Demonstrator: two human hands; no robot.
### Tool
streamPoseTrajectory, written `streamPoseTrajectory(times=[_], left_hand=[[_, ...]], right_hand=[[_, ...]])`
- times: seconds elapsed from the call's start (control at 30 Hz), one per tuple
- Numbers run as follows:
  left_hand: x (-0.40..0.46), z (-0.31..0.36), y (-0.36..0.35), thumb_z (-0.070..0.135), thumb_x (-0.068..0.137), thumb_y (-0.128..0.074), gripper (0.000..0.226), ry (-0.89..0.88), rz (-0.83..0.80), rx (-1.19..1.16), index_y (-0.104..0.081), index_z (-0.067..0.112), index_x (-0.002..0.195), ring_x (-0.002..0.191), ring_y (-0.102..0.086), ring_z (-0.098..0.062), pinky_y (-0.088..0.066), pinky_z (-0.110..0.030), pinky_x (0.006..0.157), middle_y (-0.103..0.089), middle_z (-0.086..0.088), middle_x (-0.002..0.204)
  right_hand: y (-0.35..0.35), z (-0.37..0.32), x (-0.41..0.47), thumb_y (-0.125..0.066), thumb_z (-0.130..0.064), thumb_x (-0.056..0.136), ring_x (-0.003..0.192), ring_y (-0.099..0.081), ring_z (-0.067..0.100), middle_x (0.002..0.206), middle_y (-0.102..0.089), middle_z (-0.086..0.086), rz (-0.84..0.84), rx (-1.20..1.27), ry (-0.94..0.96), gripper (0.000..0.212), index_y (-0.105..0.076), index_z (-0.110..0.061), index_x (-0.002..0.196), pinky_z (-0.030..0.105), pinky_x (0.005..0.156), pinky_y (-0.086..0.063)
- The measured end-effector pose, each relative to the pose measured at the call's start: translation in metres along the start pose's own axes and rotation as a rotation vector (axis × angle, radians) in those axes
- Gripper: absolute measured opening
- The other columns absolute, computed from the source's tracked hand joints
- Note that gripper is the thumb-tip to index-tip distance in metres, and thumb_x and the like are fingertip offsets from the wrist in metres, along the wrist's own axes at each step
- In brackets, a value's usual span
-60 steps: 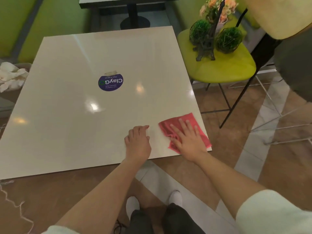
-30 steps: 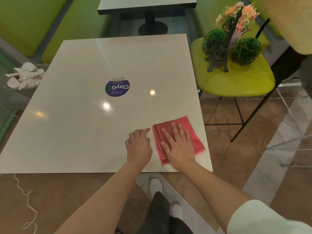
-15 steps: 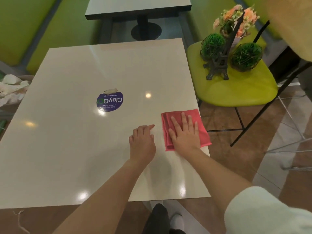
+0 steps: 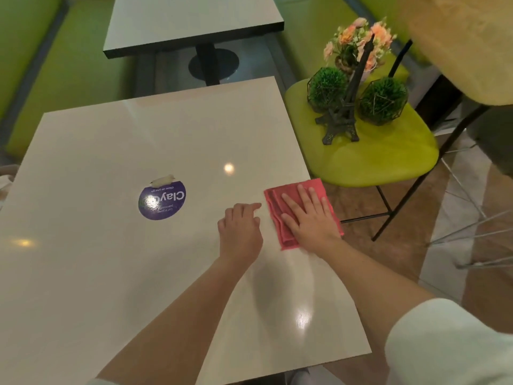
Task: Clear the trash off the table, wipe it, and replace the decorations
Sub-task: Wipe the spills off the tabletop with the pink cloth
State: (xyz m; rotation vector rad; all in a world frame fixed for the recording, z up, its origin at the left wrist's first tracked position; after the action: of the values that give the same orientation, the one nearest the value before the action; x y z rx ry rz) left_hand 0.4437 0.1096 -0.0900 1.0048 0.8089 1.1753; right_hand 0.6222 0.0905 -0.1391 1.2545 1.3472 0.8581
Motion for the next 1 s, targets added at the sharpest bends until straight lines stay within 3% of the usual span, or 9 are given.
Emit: streamPoseTrajectory(times=[0.13, 0.23, 0.33, 0.5, 0.67, 0.77, 0.87, 0.93, 1.0], left_hand=[[0.016, -0.009, 0.004, 0.021, 0.100, -0.043, 0.038, 0.013, 0.005, 0.022, -0.049, 0.030, 0.136, 0.119, -0.043, -0.019, -0.028, -0.033, 0.094, -0.052, 0.004, 0.128], [0.022, -0.013, 0.005, 0.023, 0.099, -0.043, 0.035, 0.032, 0.017, 0.039, -0.051, 0.029, 0.133, 0.117, -0.044, -0.022, -0.030, -0.035, 0.094, -0.053, 0.002, 0.126], [0.028, -0.016, 0.004, 0.024, 0.100, -0.040, 0.035, 0.057, 0.023, 0.042, -0.050, 0.031, 0.133, 0.119, -0.042, -0.019, -0.029, -0.035, 0.095, -0.051, 0.004, 0.130], [0.041, -0.015, 0.003, 0.019, 0.098, -0.045, 0.036, 0.049, 0.054, 0.053, -0.053, 0.030, 0.131, 0.115, -0.046, -0.020, -0.030, -0.035, 0.091, -0.054, 0.004, 0.126], [0.048, -0.015, 0.003, 0.008, 0.089, -0.058, 0.032, -0.054, 0.141, 0.018, -0.062, 0.019, 0.118, 0.097, -0.054, -0.029, -0.038, -0.035, 0.079, -0.060, -0.005, 0.109], [0.043, 0.009, 0.006, -0.004, 0.077, -0.052, 0.038, -0.225, 0.192, -0.009, -0.060, 0.008, 0.112, 0.086, -0.050, -0.027, -0.040, -0.030, 0.077, -0.057, -0.008, 0.100], [0.033, 0.036, -0.011, 0.012, 0.085, -0.043, 0.041, -0.190, 0.083, -0.098, -0.054, 0.002, 0.124, 0.101, -0.053, -0.030, -0.049, -0.038, 0.089, -0.058, -0.012, 0.113], [0.024, 0.042, -0.035, 0.034, 0.093, -0.041, 0.057, -0.115, -0.054, -0.091, -0.049, -0.004, 0.134, 0.121, -0.052, -0.038, -0.043, -0.045, 0.105, -0.055, -0.020, 0.130], [0.017, 0.042, -0.055, 0.061, 0.096, -0.024, 0.083, -0.117, -0.162, 0.048, -0.043, -0.006, 0.141, 0.135, -0.042, -0.040, -0.028, -0.046, 0.116, -0.046, -0.025, 0.143]], right_hand=[[0.000, -0.019, 0.001, -0.012, -0.057, 0.100, 0.150, 0.015, 0.025, 0.164, 0.012, 0.002, 0.068, 0.012, -0.078, 0.056, 0.000, -0.044, 0.154, 0.044, 0.119, 0.015], [-0.009, -0.057, -0.008, -0.010, -0.058, 0.096, 0.151, 0.004, 0.028, 0.164, 0.000, 0.006, 0.090, 0.036, 0.028, 0.060, -0.012, -0.041, 0.154, 0.045, 0.119, 0.009], [-0.018, -0.092, -0.021, -0.026, -0.053, 0.097, 0.151, -0.007, 0.028, 0.163, -0.016, 0.008, 0.129, 0.104, 0.150, 0.059, -0.021, -0.034, 0.154, 0.048, 0.120, -0.003], [-0.017, -0.081, -0.020, -0.027, -0.057, 0.099, 0.151, -0.006, 0.023, 0.163, -0.016, 0.000, 0.131, 0.105, 0.298, 0.053, -0.035, -0.038, 0.148, 0.043, 0.120, -0.003], [0.000, -0.044, 0.007, -0.020, -0.059, 0.098, 0.151, 0.007, 0.014, 0.163, 0.001, -0.011, 0.066, 0.131, 0.196, 0.054, -0.023, -0.048, 0.150, 0.037, 0.121, 0.008], [0.023, -0.035, 0.013, -0.035, -0.036, 0.103, 0.147, -0.020, 0.010, 0.157, -0.032, -0.012, 0.119, 0.373, 0.165, 0.041, -0.047, -0.036, 0.141, 0.038, 0.122, -0.013], [0.046, -0.013, 0.008, -0.041, -0.013, 0.087, 0.119, -0.054, 0.016, 0.125, -0.064, -0.008, 0.399, 0.403, 0.024, 0.042, -0.065, -0.026, 0.119, 0.036, 0.099, -0.042], [0.046, 0.003, 0.003, -0.048, -0.009, 0.085, 0.109, -0.052, 0.019, 0.118, -0.063, -0.006, 0.448, 0.328, -0.158, 0.038, -0.064, -0.026, 0.114, 0.035, 0.089, -0.041], [0.042, 0.017, 0.003, -0.053, -0.012, 0.089, 0.107, -0.049, 0.023, 0.118, -0.061, -0.001, 0.448, 0.293, -0.320, 0.032, -0.063, -0.024, 0.118, 0.038, 0.089, -0.040]])
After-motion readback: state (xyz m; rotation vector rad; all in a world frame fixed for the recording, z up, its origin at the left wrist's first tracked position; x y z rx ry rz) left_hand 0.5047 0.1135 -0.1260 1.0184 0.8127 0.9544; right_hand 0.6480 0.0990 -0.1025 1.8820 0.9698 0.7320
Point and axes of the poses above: each hand's wrist, its own x-axis towards the middle knuckle, its own y-axis out of the back of the hand, z = x × y, the point moved 5 cm from there along x, towards the middle knuckle
